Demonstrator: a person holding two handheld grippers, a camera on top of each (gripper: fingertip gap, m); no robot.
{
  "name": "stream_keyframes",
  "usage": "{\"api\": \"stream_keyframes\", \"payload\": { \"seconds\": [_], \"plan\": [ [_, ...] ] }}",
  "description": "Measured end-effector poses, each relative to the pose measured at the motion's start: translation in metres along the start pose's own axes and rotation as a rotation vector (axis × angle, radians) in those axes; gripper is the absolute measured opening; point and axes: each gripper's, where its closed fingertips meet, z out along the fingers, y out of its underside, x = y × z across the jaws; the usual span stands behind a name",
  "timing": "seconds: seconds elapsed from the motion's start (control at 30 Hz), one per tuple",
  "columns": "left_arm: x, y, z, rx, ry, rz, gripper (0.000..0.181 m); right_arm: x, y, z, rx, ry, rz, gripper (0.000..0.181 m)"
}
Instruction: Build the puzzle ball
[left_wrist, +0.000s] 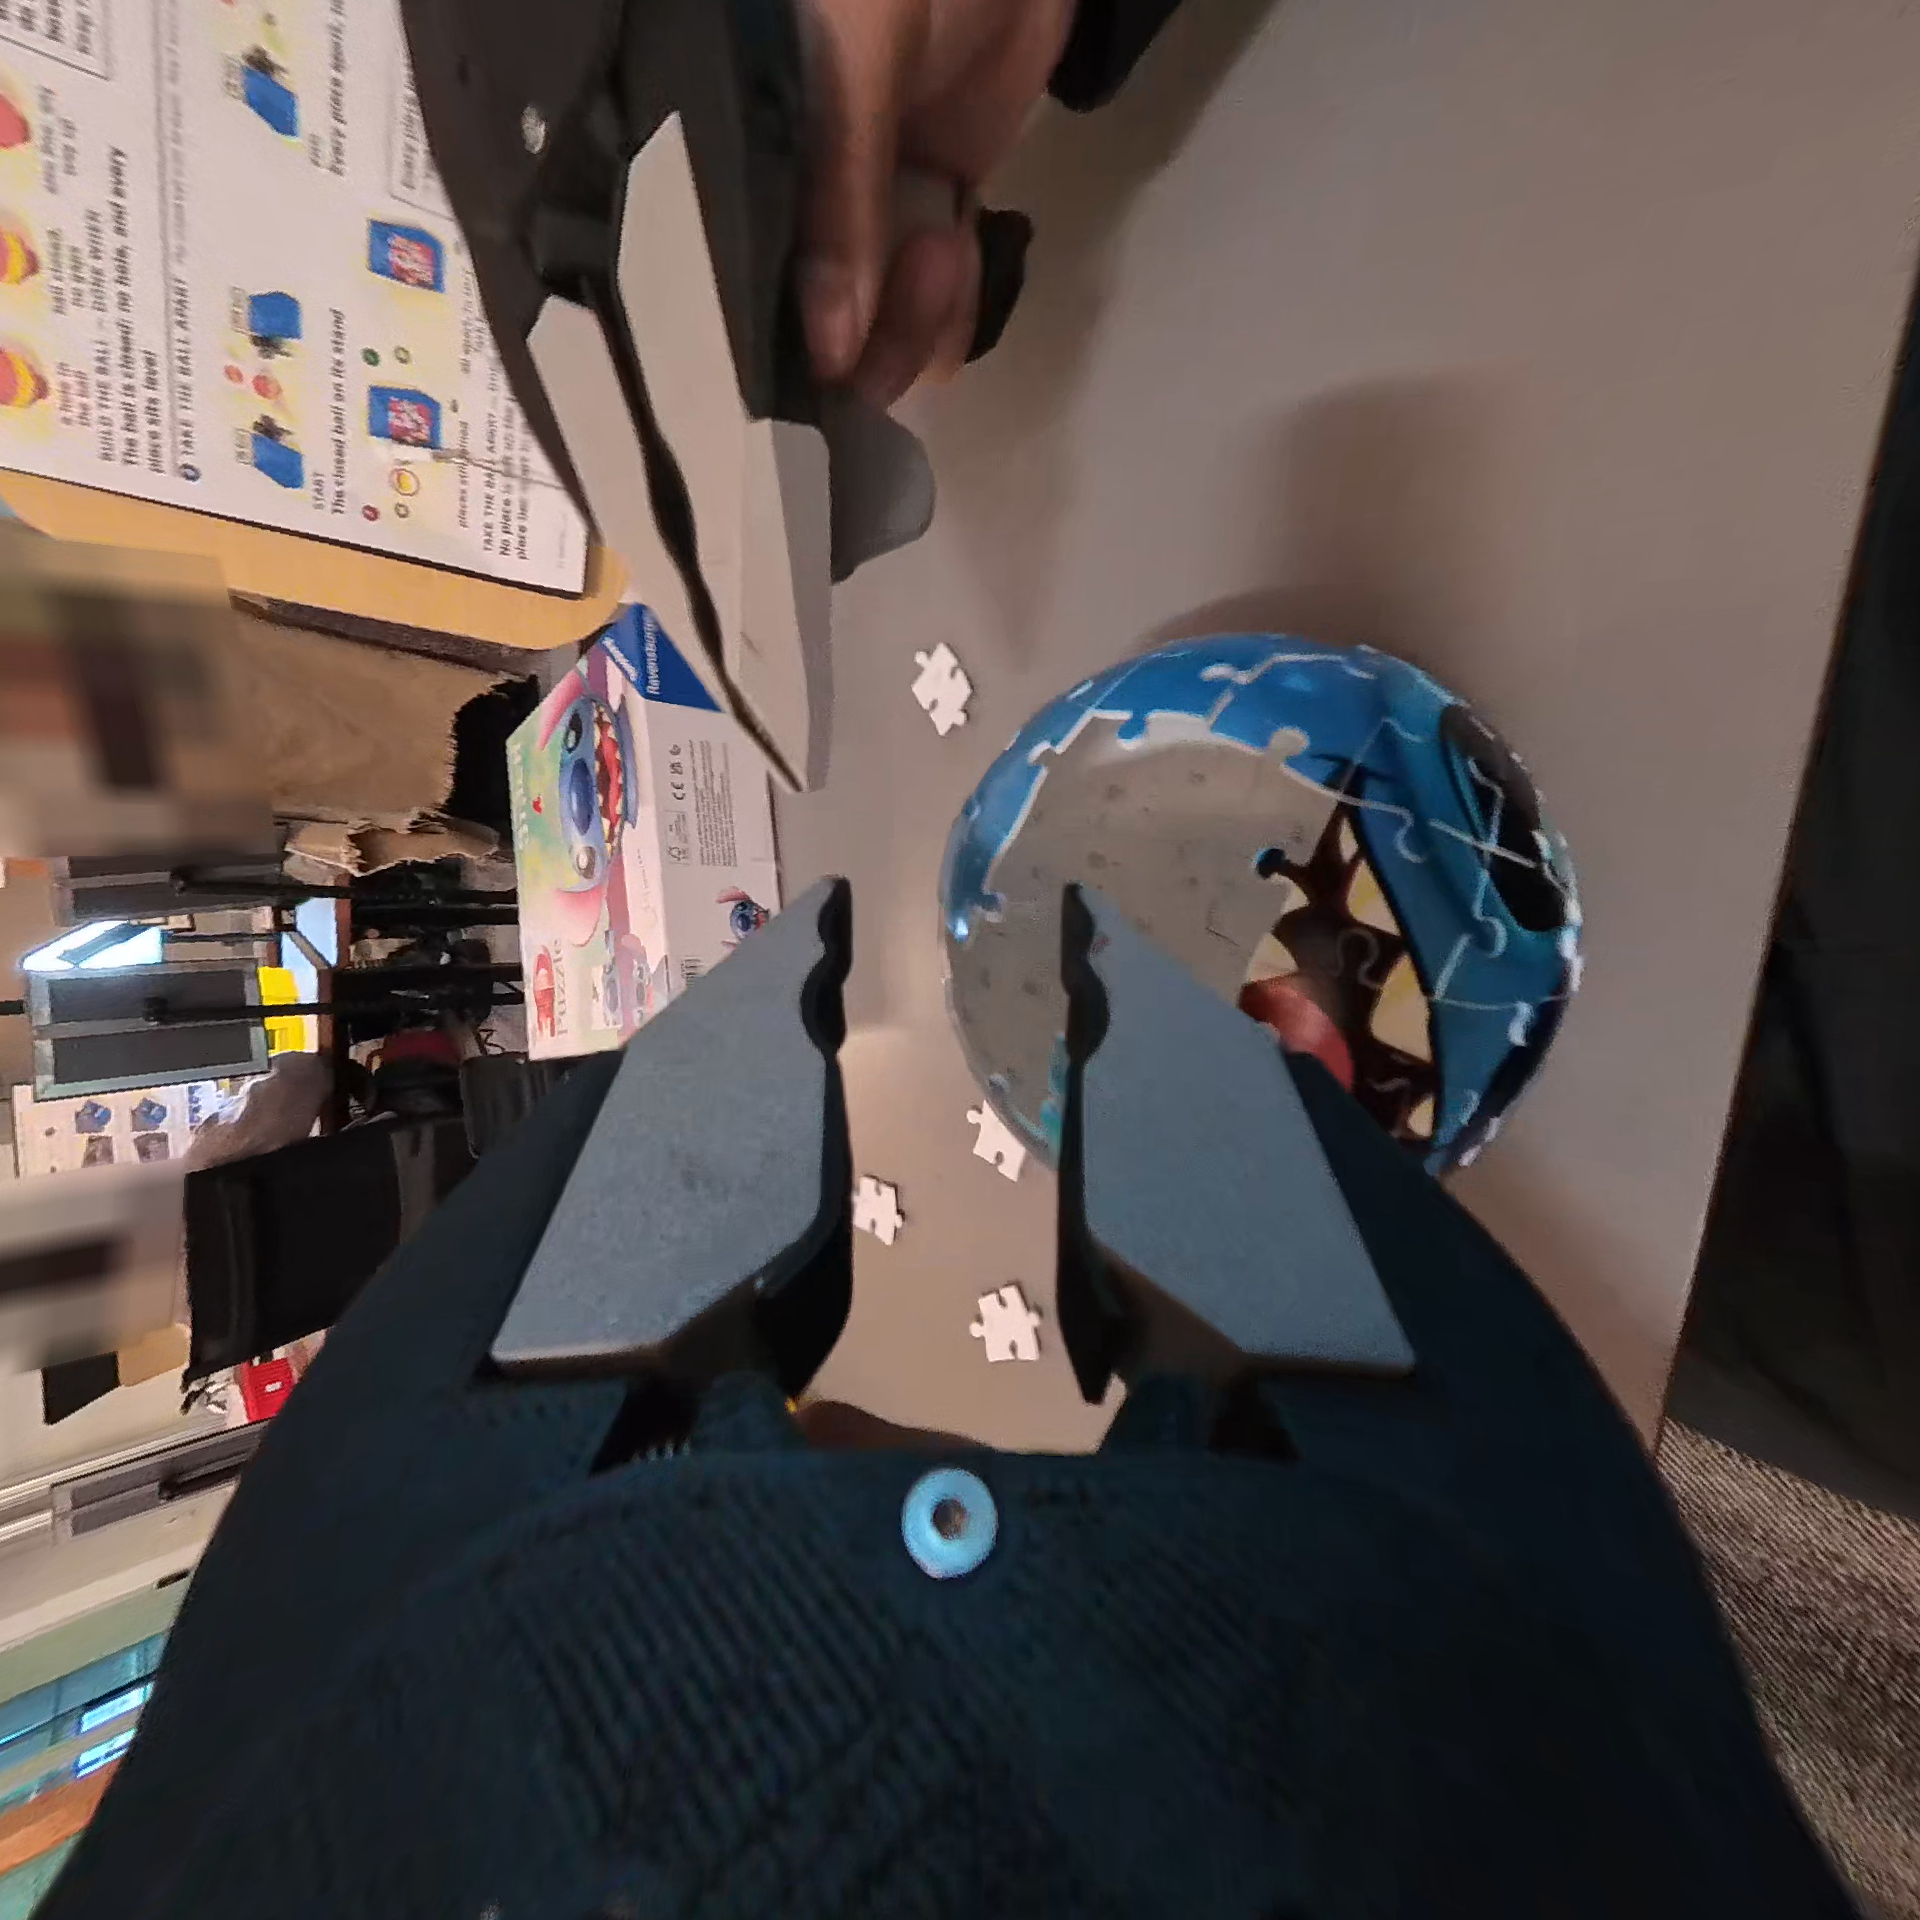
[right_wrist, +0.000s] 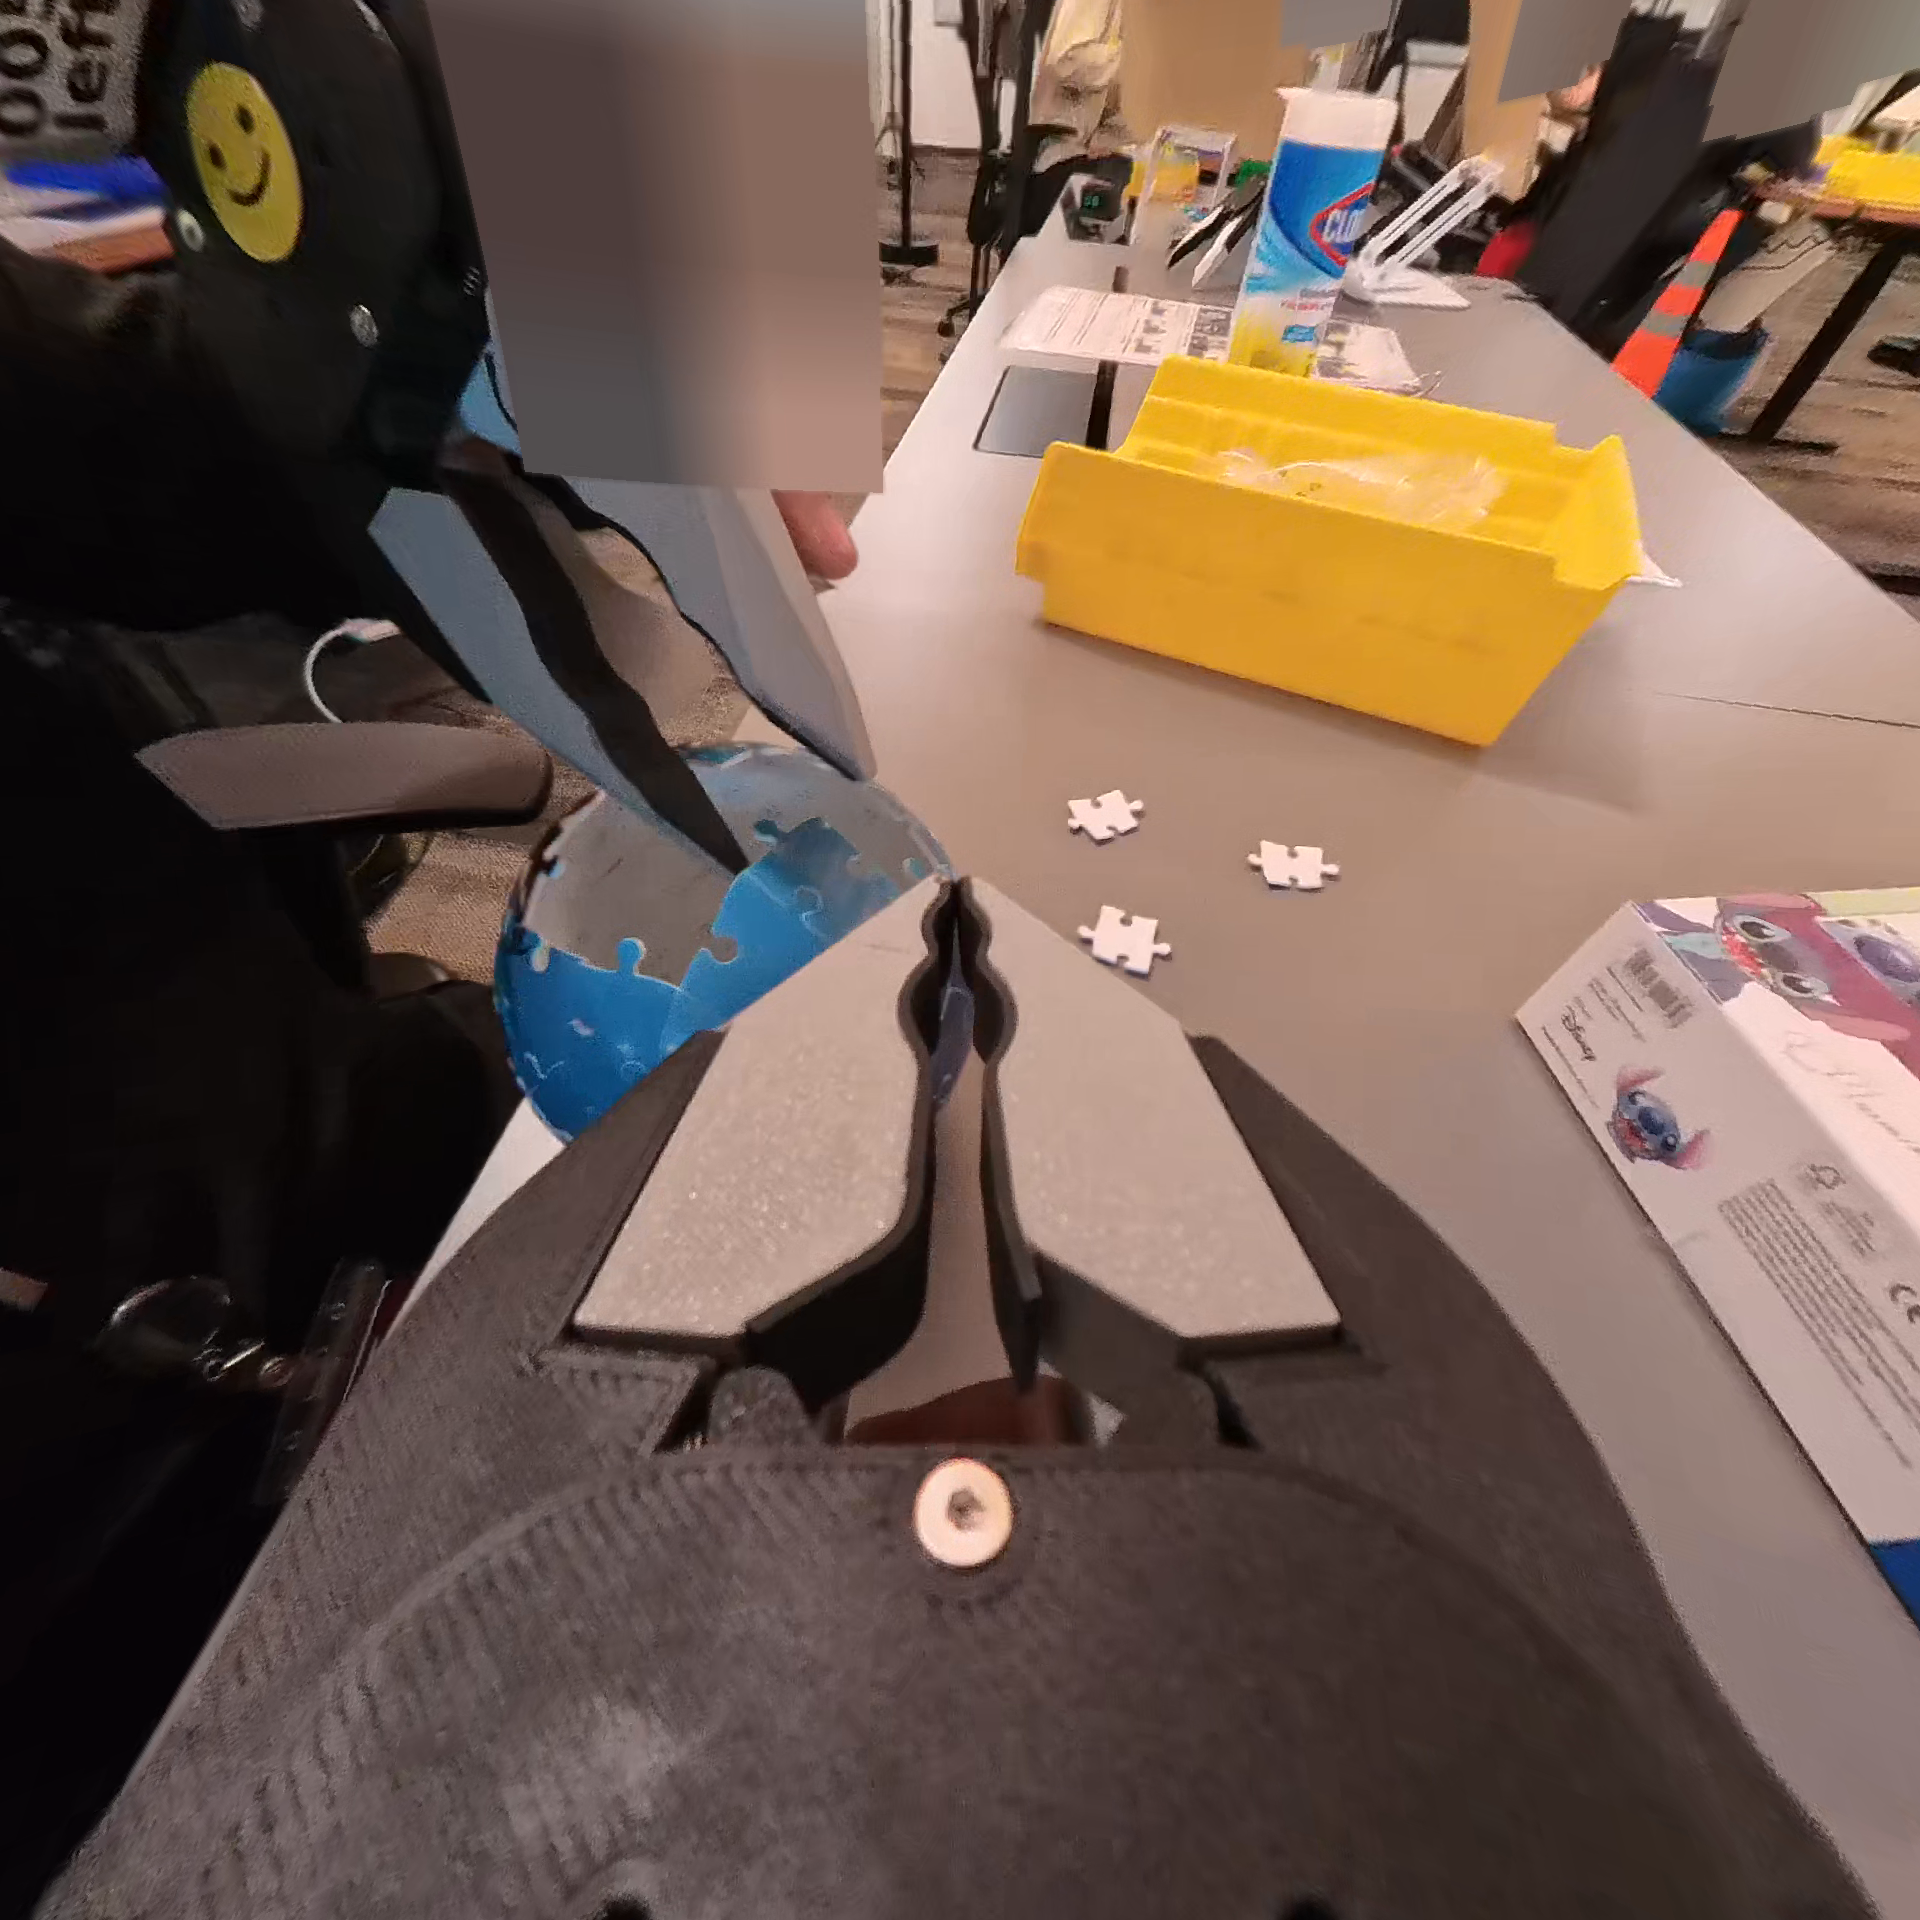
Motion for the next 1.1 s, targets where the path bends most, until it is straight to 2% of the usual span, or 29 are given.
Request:
{"api": "stream_keyframes", "payload": {
  "seconds": [0.1,0.3,0.5,0.77,0.97,1.1],
  "plan": [
    [0.001,0.004,0.002,-0.022,0.015,0.012,0.042,-0.002,0.003,0.009,0.0,-0.051,0.01,0.0],
    [0.003,0.001,0.013,-0.026,0.051,0.07,0.024,-0.005,0.013,0.013,-0.064,-0.127,0.038,0.0],
    [0.008,-0.001,0.014,-0.022,0.109,0.091,0.018,-0.007,0.014,0.012,-0.073,-0.186,0.078,0.0],
    [0.006,-0.001,0.017,-0.021,0.138,0.096,0.011,-0.01,0.029,0.02,-0.151,-0.202,0.055,0.0],
    [0.006,-0.001,0.019,-0.013,0.132,0.099,0.01,-0.013,0.022,0.019,-0.104,-0.245,0.093,0.0],
    [0.006,-0.001,0.019,-0.01,0.117,0.103,0.009,-0.005,0.023,0.018,-0.109,-0.203,0.07,0.0]
  ]
}}
